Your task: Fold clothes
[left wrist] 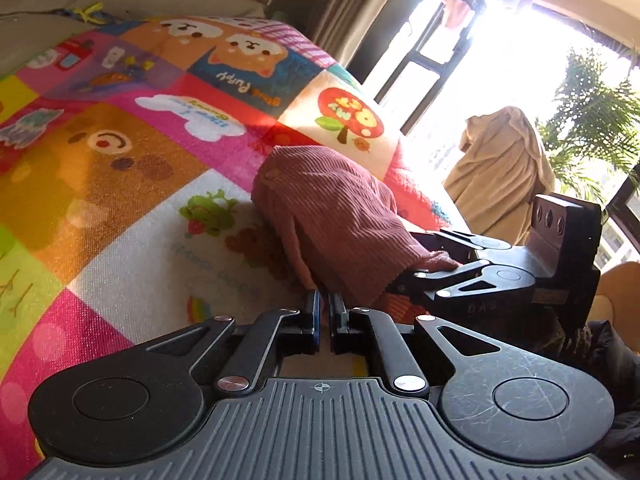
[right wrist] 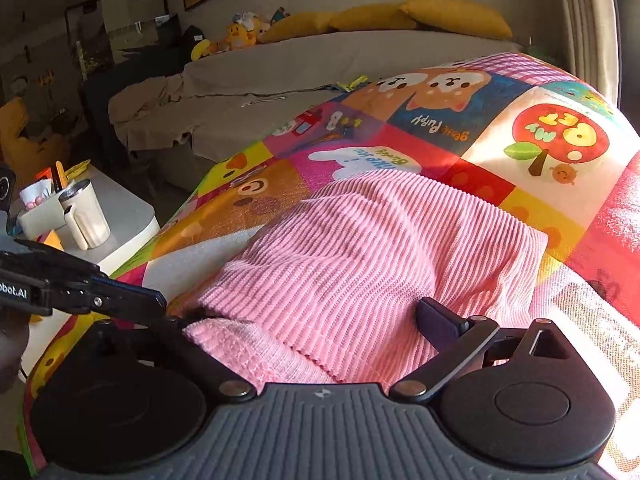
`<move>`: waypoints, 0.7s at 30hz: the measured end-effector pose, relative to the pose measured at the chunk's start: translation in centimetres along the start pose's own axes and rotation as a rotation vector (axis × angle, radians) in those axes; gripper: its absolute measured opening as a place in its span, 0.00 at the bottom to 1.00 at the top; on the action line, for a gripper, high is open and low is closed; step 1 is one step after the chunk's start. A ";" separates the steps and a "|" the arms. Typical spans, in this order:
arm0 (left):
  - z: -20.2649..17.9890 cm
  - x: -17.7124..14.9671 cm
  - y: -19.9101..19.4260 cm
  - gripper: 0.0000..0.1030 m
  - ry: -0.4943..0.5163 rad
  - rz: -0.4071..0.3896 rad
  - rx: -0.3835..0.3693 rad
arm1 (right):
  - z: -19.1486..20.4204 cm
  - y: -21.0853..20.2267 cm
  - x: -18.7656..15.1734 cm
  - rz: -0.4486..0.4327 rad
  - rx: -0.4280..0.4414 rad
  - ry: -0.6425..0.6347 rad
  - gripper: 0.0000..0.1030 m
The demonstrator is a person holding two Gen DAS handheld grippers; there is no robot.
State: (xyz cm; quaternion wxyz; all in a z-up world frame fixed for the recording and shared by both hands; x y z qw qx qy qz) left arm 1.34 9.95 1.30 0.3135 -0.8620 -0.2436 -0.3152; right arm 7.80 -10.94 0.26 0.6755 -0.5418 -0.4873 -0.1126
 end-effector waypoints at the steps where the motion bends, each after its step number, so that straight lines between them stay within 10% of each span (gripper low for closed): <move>1: 0.0 -0.1 -0.7 0.09 0.005 -0.013 0.005 | 0.8 -0.3 -0.4 0.000 -0.014 -0.053 0.97; 5: 0.8 0.6 -2.0 0.52 -0.015 -0.071 0.049 | 3.0 -3.1 -2.8 -0.029 -0.032 -0.283 0.98; 9: 1.1 2.1 -1.0 0.70 -0.018 -0.092 0.068 | 1.0 -6.5 -2.5 -0.071 -0.027 -0.243 1.00; 15: -0.9 4.5 3.9 0.92 0.059 -0.086 0.052 | -5.5 -6.9 0.9 -0.133 -0.207 -0.006 1.00; 21: -2.9 3.0 7.9 0.93 0.274 0.063 0.239 | -7.2 -3.0 1.8 -0.110 -0.250 0.068 1.00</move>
Point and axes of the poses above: each gripper's, at about its wrist camera, not at the fingertips, and y roughly the way its jaws point, z to its left, x to its top, the point moved 2 cm from there along y, roughly the way its jaws point, and after that the axes turned 12 degrees about -x, right-handed, at the moved point
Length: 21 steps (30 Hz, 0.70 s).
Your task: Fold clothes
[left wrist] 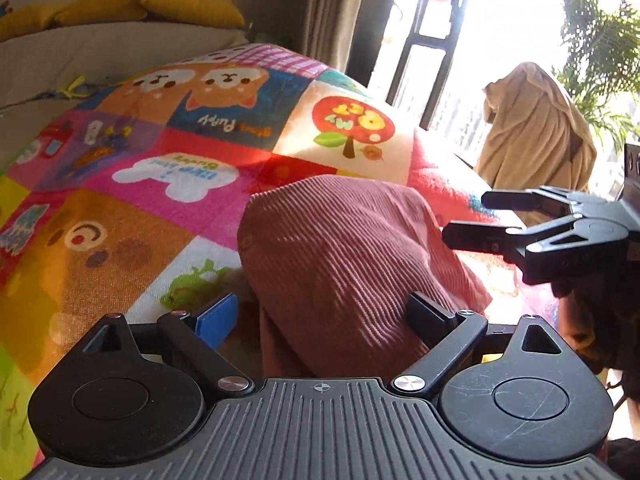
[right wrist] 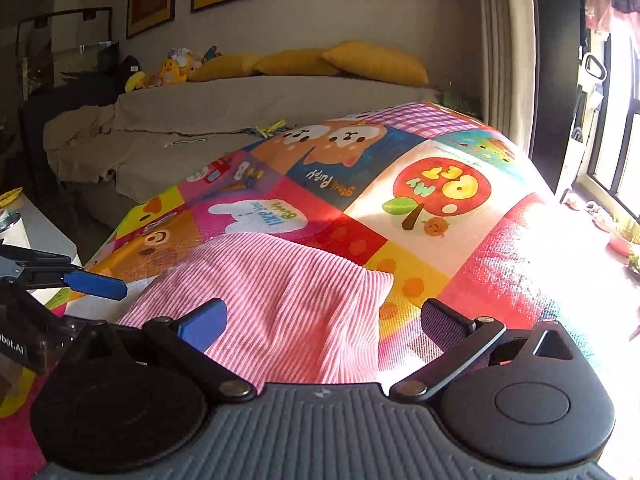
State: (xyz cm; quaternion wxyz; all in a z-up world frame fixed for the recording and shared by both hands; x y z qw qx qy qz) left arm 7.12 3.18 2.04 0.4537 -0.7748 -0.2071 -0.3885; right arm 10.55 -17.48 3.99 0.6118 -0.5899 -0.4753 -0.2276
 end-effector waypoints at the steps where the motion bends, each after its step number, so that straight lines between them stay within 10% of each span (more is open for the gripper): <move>1: -0.3 -0.5 0.4 0.94 0.057 0.040 0.060 | 0.2 0.7 -0.4 0.011 -0.020 -0.019 1.00; 5: 1.3 -2.2 -0.3 0.95 0.091 0.105 0.155 | 0.6 2.6 -2.6 0.069 -0.053 -0.083 1.00; 12: 2.8 0.5 -4.0 0.95 -0.077 -0.034 -0.057 | 0.5 3.4 -3.4 0.050 -0.165 -0.174 1.00; 21: 6.2 4.5 2.1 0.95 -0.184 -0.109 0.069 | -1.3 4.4 2.4 -0.062 -0.210 -0.036 1.00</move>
Point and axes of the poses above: each gripper's, at about its wrist camera, not at the fingertips, and y roughly the way its jaws point, z to its left, x to its top, the point moved 2 cm from there along y, roughly the way its jaws point, and after that the axes turned 12 degrees about -x, right-handed, at the moved point
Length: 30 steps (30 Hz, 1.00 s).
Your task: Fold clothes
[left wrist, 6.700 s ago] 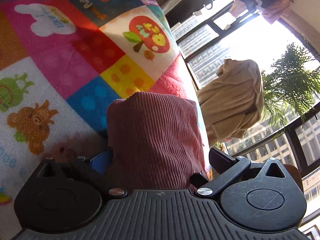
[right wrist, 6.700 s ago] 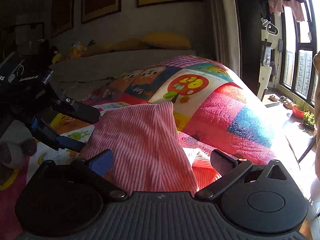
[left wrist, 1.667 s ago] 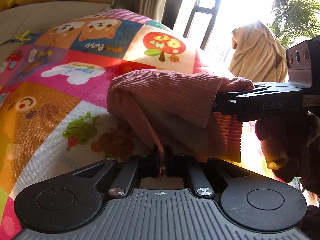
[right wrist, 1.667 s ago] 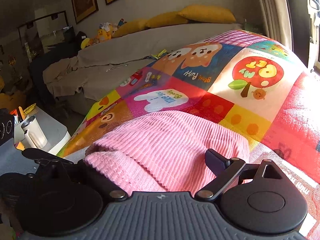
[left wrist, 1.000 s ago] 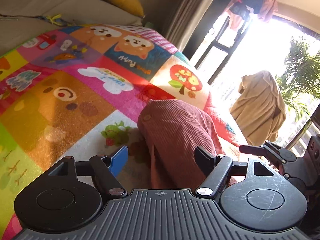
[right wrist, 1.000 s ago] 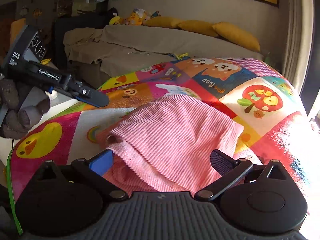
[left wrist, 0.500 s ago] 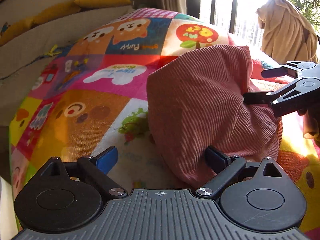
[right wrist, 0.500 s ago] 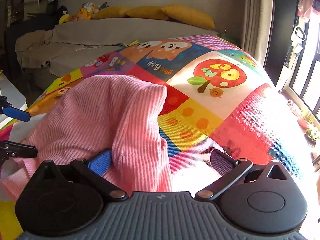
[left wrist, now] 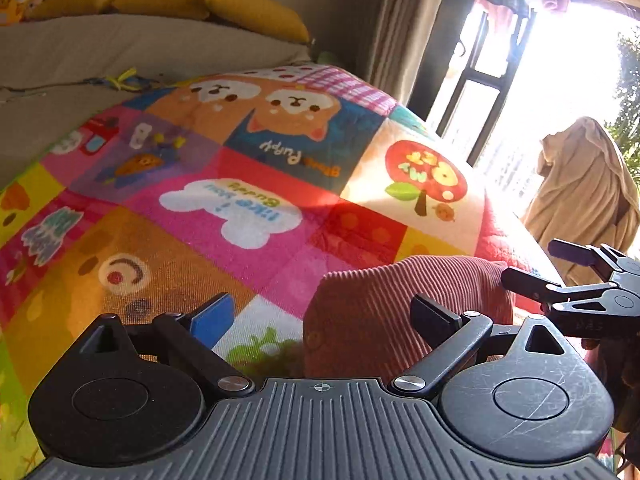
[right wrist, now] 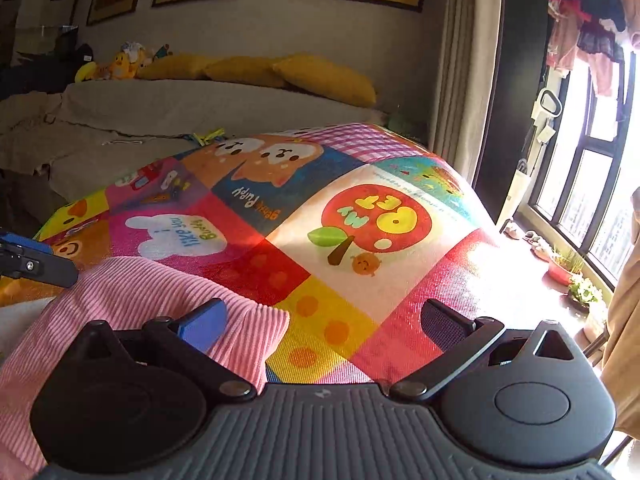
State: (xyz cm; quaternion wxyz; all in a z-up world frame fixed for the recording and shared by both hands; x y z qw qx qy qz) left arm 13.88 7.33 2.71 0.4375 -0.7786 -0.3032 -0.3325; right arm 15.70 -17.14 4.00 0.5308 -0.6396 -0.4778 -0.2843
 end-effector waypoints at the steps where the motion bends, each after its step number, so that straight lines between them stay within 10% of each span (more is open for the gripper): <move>1: 0.3 0.1 0.9 0.95 -0.002 0.002 0.020 | 0.3 1.1 0.0 0.021 0.002 -0.006 1.00; 6: 2.6 -1.2 3.3 0.99 -0.108 0.021 -0.003 | 2.5 7.2 -2.7 0.200 -0.007 -0.065 1.00; 14: 3.4 -2.7 3.2 1.00 -0.158 -0.045 -0.057 | 1.6 7.8 -3.3 0.200 0.034 0.001 1.00; 18: 3.5 -2.7 3.1 1.00 -0.170 -0.051 -0.067 | 0.7 5.2 -2.9 0.138 0.044 0.006 1.00; 24: 3.9 -2.8 3.0 1.00 -0.197 -0.069 -0.090 | 1.0 -2.3 -4.3 0.107 0.342 -0.062 1.00; 30: 4.3 -1.9 2.4 1.00 -0.265 -0.024 -0.099 | 6.0 -4.5 -6.9 0.134 0.343 -0.159 1.00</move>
Point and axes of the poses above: each gripper's, at about its wrist camera, not at the fingertips, and y roughly the way its jaws point, z to its left, x to its top, the point moved 2 cm from there along y, roughly the way its jaws point, and after that the axes turned 12 degrees about -x, right-handed, at the moved point
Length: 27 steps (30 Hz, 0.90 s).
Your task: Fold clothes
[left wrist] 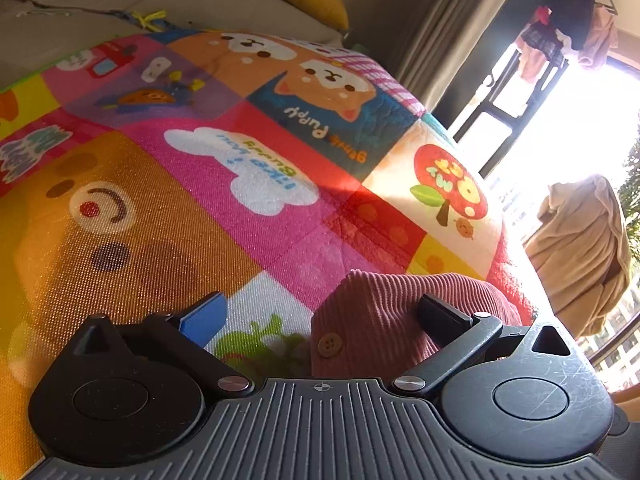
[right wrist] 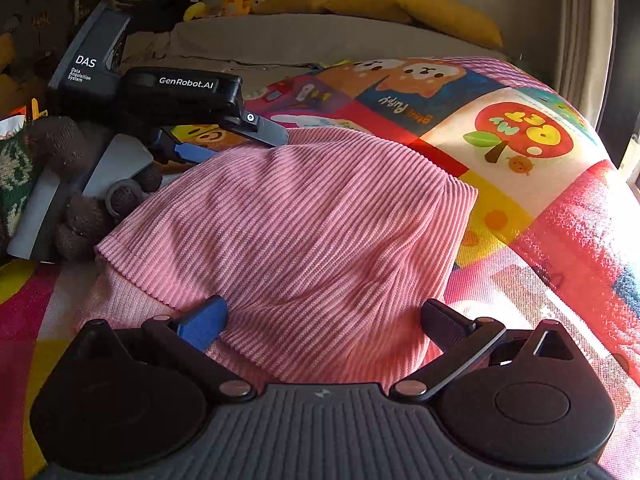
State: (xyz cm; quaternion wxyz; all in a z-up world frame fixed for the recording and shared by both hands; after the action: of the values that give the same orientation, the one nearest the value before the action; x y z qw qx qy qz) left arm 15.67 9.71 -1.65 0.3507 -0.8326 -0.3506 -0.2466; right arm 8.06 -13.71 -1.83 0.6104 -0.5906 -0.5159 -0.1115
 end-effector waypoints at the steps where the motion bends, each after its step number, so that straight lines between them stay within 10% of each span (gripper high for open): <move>1: 0.0 0.3 -0.6 1.00 -0.039 0.005 0.000 | 0.2 -0.3 0.2 -0.008 -0.002 -0.020 1.00; 6: -3.2 -0.3 -5.3 1.00 0.085 -0.003 -0.018 | -1.0 -1.1 0.4 -0.010 0.049 -0.030 1.00; 13: -10.4 -7.0 -8.3 1.00 0.477 0.194 -0.052 | -7.8 -3.4 1.0 -0.054 -0.140 0.087 1.00; 19: -11.8 -12.3 -6.1 1.00 0.778 0.340 0.085 | -6.3 -4.3 -0.8 -0.046 -0.113 -0.025 1.00; 27: -8.8 -7.6 -7.6 1.00 0.694 0.220 0.320 | -1.6 -4.8 -1.6 -0.111 -0.231 -0.262 1.00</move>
State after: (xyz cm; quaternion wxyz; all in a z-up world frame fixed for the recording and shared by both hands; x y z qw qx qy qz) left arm 3.66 3.77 2.04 0.5982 -0.6671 -0.1538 -0.4166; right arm 4.59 -17.14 0.18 0.4588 -0.6371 -0.6065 -0.1255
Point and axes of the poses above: each gripper's, at about its wrist camera, not at the fingertips, and y roughly the way its jaws point, z to its left, x to its top, the point moved 2 cm from there along y, roughly the way its jaws point, and after that the axes turned 12 degrees about -x, right-handed, at the moved point
